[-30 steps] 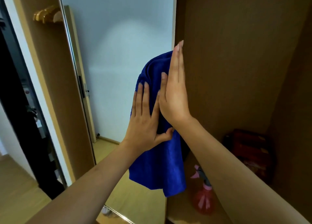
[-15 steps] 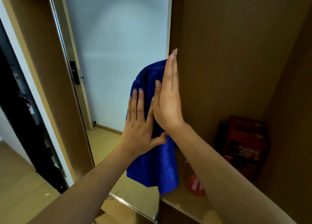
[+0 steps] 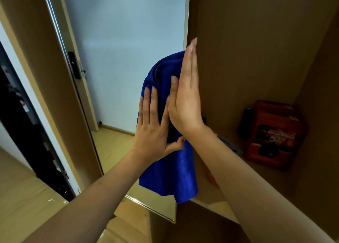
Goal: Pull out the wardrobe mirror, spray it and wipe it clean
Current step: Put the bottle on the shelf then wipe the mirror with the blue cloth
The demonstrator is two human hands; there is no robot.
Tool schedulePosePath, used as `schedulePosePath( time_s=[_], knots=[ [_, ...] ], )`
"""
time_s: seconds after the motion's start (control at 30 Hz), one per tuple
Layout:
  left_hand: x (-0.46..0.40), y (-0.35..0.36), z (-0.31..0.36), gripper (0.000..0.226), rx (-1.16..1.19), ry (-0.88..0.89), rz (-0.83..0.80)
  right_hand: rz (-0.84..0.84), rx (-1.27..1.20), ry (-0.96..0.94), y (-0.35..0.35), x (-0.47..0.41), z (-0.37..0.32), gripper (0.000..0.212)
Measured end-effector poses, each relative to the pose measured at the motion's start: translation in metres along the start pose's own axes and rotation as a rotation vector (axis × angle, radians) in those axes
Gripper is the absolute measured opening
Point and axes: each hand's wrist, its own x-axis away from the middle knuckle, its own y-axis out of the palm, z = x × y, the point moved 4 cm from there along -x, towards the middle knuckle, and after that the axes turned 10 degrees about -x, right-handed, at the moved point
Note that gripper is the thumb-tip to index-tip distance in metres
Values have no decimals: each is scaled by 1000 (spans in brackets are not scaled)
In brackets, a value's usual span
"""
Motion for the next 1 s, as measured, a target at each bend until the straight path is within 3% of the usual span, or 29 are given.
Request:
schedulePosePath(
  time_s=[0.57,1.0],
  knots=[
    [82,49,26,104,24,-9,93,-8,-14,-14,9,91,33,58],
    [136,83,44,94,24,-3,165,60,17,-75,18,153,60,53]
  ],
)
